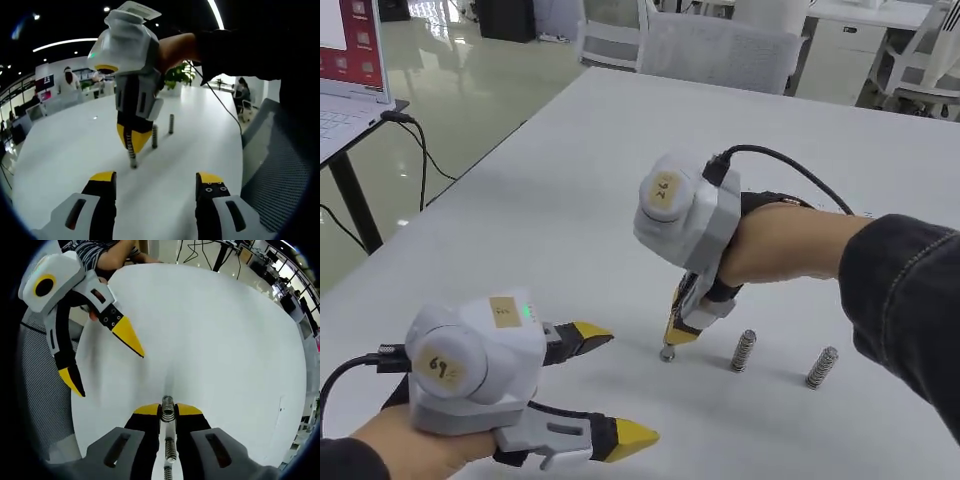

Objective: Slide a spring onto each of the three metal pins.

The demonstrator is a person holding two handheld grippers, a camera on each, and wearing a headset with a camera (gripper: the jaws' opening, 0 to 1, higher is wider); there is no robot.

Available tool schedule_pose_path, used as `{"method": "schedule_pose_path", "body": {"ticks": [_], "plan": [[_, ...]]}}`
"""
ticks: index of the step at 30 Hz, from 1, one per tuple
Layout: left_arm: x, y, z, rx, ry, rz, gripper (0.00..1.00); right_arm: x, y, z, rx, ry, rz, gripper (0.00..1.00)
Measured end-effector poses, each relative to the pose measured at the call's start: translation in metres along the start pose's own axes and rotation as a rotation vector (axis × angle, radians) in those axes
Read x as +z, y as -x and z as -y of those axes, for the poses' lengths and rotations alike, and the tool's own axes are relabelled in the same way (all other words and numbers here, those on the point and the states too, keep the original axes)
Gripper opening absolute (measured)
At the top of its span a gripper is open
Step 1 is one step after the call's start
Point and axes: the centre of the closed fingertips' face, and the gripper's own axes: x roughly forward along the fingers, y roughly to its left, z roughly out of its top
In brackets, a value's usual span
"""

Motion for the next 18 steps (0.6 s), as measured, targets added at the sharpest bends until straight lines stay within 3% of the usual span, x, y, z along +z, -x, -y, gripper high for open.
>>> {"method": "schedule_pose_path", "body": {"ticks": [18], "plan": [[-0.002,-0.001,-0.001,-0.003,0.002,-0.006,0.59,-0.008,-0.02,-0.005,0.008,-0.01,-0.034,0.09]]}}
